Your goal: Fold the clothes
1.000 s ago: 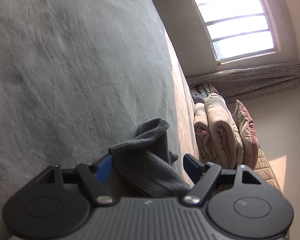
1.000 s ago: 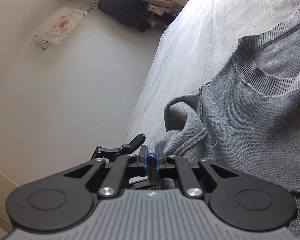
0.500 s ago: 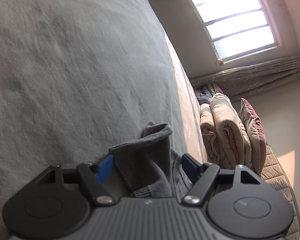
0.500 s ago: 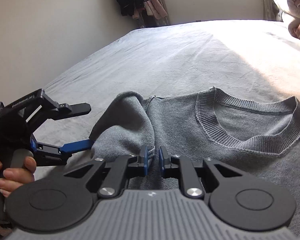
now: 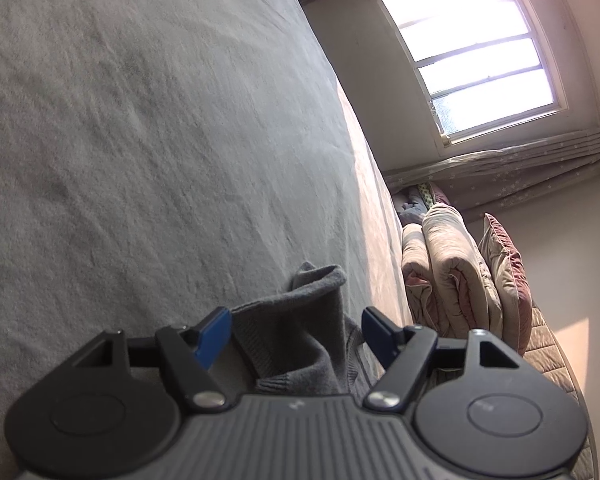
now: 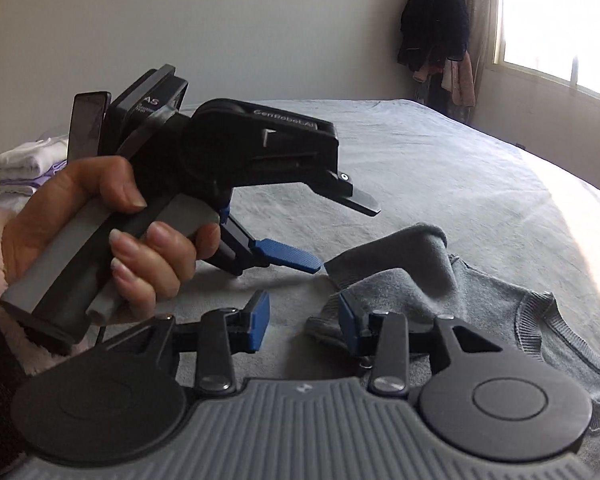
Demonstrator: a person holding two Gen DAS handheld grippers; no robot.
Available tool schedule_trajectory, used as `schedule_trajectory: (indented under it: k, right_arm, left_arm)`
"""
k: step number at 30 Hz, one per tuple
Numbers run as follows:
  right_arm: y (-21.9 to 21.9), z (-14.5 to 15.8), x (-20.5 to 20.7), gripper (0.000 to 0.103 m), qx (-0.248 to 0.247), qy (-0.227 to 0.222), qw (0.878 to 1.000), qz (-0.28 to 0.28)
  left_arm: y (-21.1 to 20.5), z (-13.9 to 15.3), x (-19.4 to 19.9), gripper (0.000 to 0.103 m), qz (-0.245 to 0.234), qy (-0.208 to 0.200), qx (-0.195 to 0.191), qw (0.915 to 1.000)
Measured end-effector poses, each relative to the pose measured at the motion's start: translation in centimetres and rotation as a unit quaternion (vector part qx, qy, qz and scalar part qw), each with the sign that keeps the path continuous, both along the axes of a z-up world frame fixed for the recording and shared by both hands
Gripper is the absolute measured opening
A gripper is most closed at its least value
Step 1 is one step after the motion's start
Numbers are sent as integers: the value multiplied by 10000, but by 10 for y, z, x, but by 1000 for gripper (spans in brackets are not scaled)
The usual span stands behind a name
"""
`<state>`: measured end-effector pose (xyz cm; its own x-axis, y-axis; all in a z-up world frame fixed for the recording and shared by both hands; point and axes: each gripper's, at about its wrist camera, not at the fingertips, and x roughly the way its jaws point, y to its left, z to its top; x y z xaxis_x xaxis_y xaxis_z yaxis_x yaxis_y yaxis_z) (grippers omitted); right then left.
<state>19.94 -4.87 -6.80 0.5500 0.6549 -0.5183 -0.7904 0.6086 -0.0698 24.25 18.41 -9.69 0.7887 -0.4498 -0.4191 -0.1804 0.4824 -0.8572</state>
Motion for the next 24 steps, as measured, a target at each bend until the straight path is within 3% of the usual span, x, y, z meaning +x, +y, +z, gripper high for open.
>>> schedule_trajectory:
  k: [5,8,10,14,19,22,24]
  right_arm:
    - [22,-22,6,40,-702,-256,9969,-226]
    - [22,-30,15,20,-864,-183,9949,-491]
    - [11,-25,25,4,-528,62,9961,-704]
    - [-25,-6,45,4,550,650,9896,-1159]
    - [-73,15,57,4,1849,1147,9639,-1536]
    - [-87,17,63,4,2203,1374,9523,-1601]
    - [-87,16,64,4,2266,1493,9503,-1525]
  left_arm:
    - [2,0,0,73,8,58,52,10000]
    - [1,-1,1,73,-42,96,68,9999]
    - [0,-1,2,73,-83,126,74,9999]
    - [-2,-2,4,73,-165,185,84,9997]
    - [-10,-6,8,73,-424,246,-172,9986]
    - [-16,-7,9,72,-389,304,-93,9987]
    - [-18,-10,9,71,-305,329,-292,9986]
